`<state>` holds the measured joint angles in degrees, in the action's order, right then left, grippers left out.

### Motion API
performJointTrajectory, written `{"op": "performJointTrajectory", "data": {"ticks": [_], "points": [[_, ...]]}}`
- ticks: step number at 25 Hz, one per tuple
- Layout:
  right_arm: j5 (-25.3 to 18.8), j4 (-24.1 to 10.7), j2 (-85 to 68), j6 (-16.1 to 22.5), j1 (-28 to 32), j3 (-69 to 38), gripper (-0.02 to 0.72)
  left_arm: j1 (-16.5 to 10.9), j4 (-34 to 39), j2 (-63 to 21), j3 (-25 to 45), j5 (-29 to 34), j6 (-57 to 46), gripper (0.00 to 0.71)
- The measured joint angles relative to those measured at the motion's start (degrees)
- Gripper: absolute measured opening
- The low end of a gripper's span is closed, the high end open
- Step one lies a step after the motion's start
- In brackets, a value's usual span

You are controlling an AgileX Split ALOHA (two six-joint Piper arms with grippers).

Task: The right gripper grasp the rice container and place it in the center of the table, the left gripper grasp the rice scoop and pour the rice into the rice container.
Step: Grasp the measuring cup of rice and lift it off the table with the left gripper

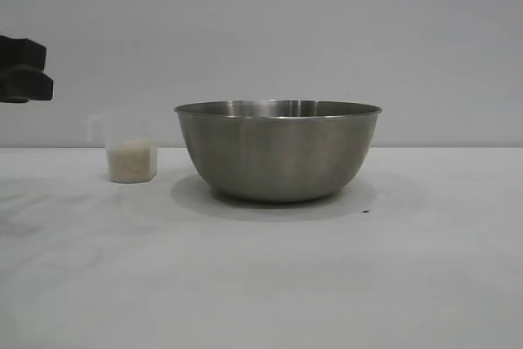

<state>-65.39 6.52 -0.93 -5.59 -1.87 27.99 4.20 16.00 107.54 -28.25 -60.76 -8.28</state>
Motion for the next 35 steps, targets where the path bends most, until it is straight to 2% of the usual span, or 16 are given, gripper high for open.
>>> {"op": "performJointTrajectory", "data": {"ticks": [1, 5, 6, 10, 16, 35], "points": [[0.0, 0.0, 0.0, 0.0, 0.0, 0.0, 0.315, 0.0, 0.0, 0.0, 0.0, 0.5, 0.0, 0.363], [0.0, 0.0, 0.0, 0.0, 0.0, 0.0, 0.315, 0.0, -1.3, 0.0, 0.0, 1.6, 0.7, 0.354], [0.0, 0.0, 0.0, 0.0, 0.0, 0.0, 0.315, 0.0, -1.8, 0.0, 0.0, 1.7, 1.2, 0.394], [0.0, 0.0, 0.0, 0.0, 0.0, 0.0, 0.315, 0.0, -4.9, 0.6, 0.0, 2.0, 2.7, 0.379], [0.0, 0.0, 0.0, 0.1, 0.0, 0.0, 0.315, 0.0, -5.0, 4.6, -2.3, 1.9, 3.0, 0.379], [0.0, 0.0, 0.0, 0.1, 0.0, 0.0, 0.315, 0.0, -2.9, 14.9, -16.0, 3.8, 2.4, 0.379]]}}
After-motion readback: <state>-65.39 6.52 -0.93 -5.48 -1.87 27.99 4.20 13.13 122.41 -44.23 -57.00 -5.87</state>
